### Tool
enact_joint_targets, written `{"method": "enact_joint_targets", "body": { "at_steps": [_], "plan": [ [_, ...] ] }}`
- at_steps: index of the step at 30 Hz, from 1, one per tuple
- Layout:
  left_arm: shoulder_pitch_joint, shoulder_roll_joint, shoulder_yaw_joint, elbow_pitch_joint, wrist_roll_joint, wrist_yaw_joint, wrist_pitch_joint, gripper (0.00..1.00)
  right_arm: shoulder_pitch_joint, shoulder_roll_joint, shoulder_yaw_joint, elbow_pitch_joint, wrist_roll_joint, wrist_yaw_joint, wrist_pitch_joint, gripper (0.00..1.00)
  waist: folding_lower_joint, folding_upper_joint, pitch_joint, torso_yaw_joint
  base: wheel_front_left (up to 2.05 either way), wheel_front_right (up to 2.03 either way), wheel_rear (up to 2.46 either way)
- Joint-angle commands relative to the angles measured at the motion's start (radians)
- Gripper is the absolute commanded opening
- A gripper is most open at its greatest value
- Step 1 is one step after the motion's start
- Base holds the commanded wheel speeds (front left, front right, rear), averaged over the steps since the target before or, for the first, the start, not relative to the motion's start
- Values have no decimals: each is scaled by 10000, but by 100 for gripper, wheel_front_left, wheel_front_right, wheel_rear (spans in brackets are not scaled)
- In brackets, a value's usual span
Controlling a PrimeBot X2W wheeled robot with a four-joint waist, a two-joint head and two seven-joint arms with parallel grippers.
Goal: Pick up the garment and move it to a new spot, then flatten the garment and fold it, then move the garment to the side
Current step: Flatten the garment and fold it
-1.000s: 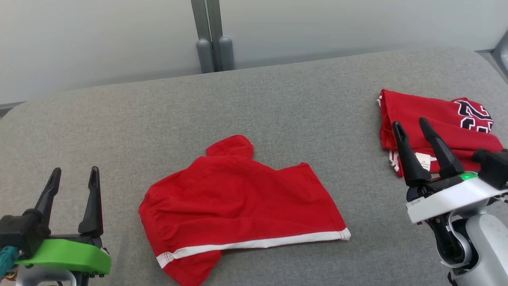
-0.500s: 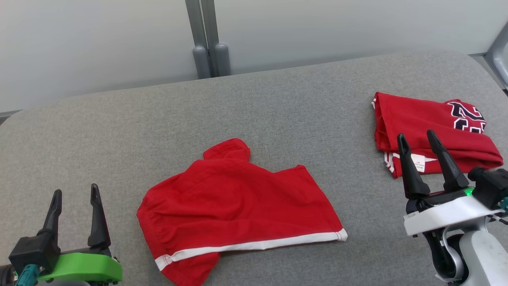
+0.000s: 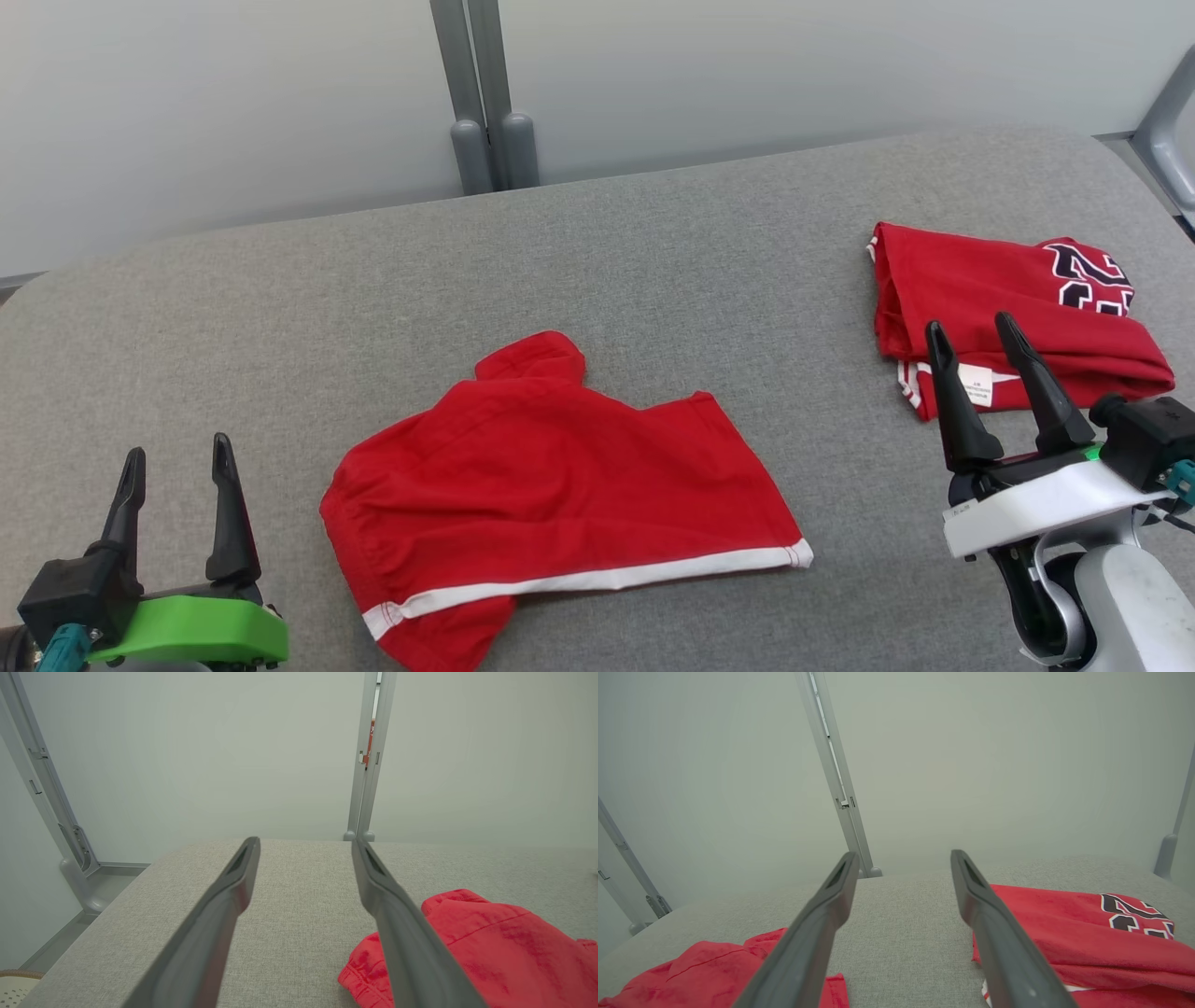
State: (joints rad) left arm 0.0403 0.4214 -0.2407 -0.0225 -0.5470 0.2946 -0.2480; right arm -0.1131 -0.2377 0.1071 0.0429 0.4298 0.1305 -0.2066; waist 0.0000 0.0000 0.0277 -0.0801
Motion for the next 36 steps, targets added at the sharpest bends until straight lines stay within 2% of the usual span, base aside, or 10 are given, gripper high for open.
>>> {"method": "enact_joint_targets", "body": {
  "at_steps": [1, 15, 23, 26, 30, 36],
  "plan": [
    [92, -19, 28, -21, -30, -27, -57, 100, -3, -9, 18, -13, 17, 6, 23, 100, 0, 0, 6, -19, 0, 0, 0],
    [80, 143, -57, -59, 68, 116, 76, 100, 39, -151, 161, -96, 171, 6, 57, 100, 0, 0, -29, -60, 0, 0, 0],
    [134, 513, -472, -439, 212, 236, 1209, 100, 47, -571, 45, -366, 543, 6, 366, 100, 0, 0, 31, -1, 0, 0, 0],
    [286, 662, -753, -660, -43, 112, 2193, 100, 306, -854, 187, -278, 944, 6, 1206, 100, 0, 0, 66, 49, 0, 0, 0],
    [486, 768, -996, -1012, -458, 213, 3365, 100, 660, -1122, 547, -69, 1652, 6, 2338, 100, 0, 0, 101, 116, 0, 0, 0],
    [819, 870, -1265, -1489, -1070, 274, 4747, 100, 1108, -978, 1127, 443, 2943, 6, 4213, 100, 0, 0, 168, 178, 0, 0, 0]
  ]
}}
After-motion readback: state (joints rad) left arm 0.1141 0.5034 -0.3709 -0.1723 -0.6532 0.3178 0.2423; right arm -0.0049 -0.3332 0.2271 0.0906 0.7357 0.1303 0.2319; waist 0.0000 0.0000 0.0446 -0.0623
